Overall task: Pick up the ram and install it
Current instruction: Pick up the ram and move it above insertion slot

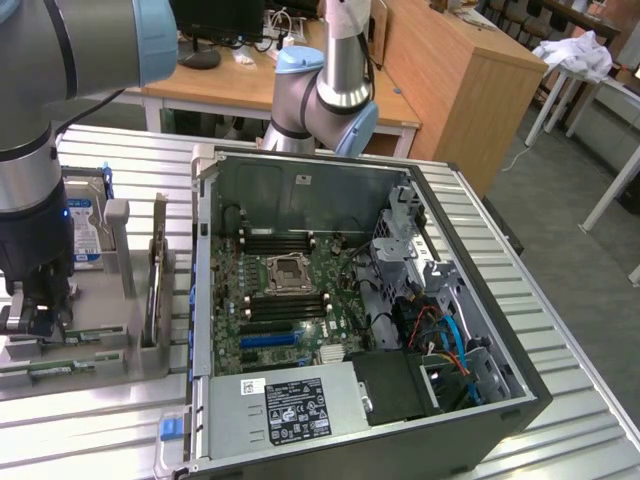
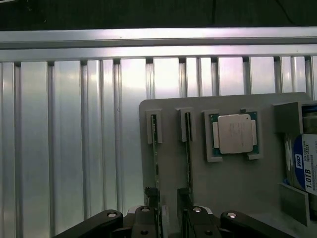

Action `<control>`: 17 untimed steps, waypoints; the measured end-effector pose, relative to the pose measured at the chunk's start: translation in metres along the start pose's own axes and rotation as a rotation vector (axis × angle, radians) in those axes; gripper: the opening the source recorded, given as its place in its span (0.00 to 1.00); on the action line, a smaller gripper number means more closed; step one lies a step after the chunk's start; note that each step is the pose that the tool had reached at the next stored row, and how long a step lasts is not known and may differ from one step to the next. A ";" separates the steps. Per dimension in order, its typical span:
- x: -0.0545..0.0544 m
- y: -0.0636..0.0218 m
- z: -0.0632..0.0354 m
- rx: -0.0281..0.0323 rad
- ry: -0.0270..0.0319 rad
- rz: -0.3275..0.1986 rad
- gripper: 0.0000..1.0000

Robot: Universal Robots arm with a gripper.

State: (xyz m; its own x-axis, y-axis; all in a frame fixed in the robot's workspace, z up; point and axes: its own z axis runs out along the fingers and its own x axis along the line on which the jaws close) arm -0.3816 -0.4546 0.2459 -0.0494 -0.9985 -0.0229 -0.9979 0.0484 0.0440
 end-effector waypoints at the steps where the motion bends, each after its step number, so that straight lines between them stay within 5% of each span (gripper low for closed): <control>1: 0.000 0.0000 0.0000 0.0000 0.0000 0.000 0.30; 17: 0.000 -0.0003 0.0053 0.0000 0.0001 -0.001 0.30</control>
State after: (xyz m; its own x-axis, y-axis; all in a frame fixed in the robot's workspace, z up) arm -0.3816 -0.4546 0.2406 -0.0487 -0.9986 -0.0228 -0.9979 0.0477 0.0439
